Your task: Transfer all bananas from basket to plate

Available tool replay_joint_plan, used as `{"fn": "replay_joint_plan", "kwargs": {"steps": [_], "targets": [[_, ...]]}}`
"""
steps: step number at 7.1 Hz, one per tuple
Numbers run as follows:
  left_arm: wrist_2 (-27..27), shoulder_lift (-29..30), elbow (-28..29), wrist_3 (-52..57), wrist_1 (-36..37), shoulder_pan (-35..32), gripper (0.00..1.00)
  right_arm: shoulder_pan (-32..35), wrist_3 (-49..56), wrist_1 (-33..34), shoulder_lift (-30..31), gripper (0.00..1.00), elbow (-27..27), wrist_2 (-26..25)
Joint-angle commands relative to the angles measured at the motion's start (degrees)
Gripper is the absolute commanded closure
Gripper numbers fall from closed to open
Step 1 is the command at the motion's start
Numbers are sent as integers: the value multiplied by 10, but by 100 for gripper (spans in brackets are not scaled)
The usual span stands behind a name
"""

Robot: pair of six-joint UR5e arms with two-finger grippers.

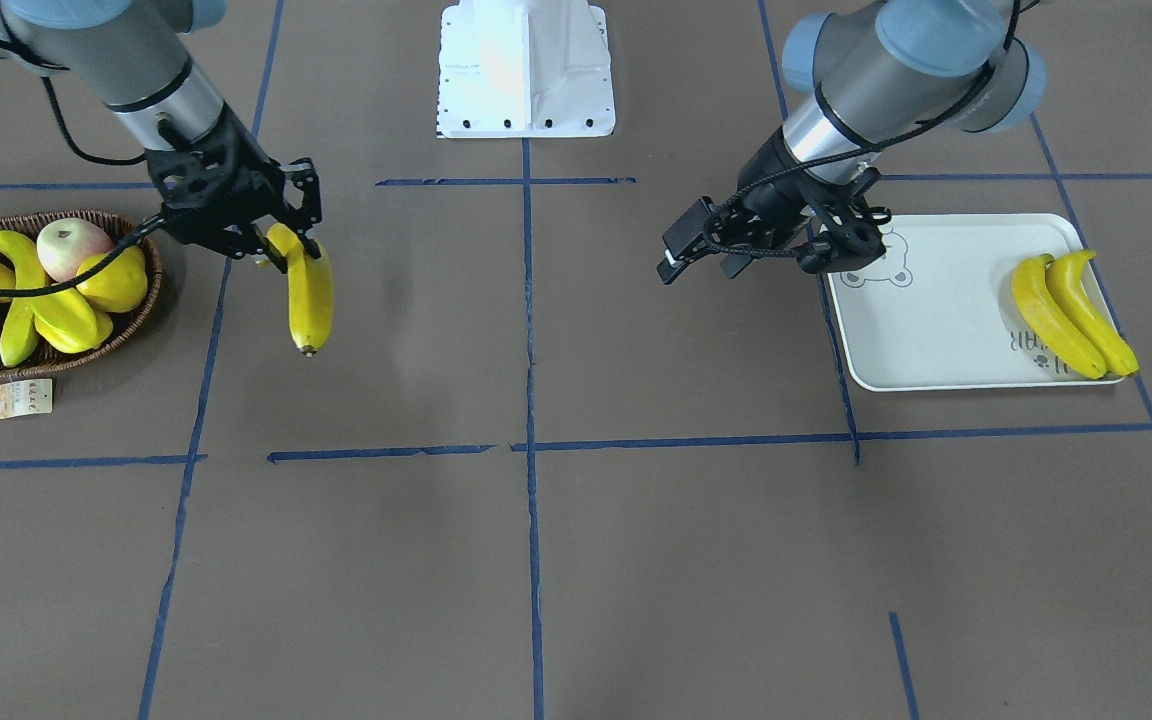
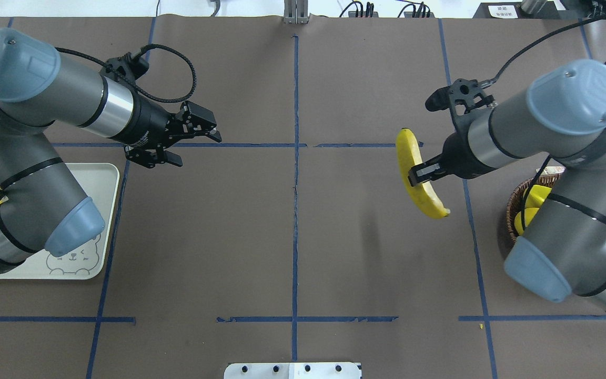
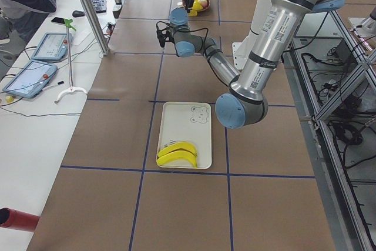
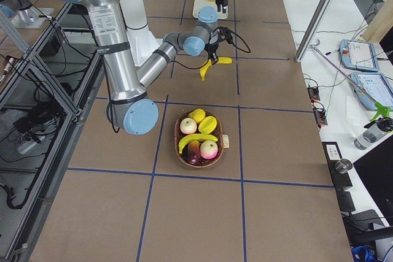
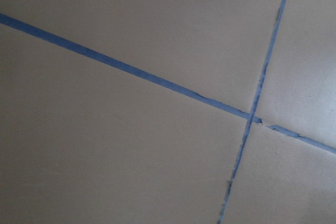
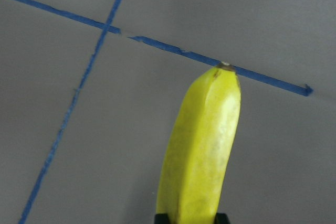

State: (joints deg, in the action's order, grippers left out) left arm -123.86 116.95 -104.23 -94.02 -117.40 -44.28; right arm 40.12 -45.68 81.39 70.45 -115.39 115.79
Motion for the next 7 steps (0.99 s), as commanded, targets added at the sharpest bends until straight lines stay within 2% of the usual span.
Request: {"fn": "replay_joint_plan", "kwargs": {"steps": [1,4,7], "targets": [[1,47,27,-48,-1,16,0,-52,-74,4,-91,100,46,-54],[3,91,61,-74,-4,35,1,-93,-138,6,-178,100,97,-101],[55,118,78,-78,-3,60,1,-113,-157,6,-200,100,100,-115]]}}
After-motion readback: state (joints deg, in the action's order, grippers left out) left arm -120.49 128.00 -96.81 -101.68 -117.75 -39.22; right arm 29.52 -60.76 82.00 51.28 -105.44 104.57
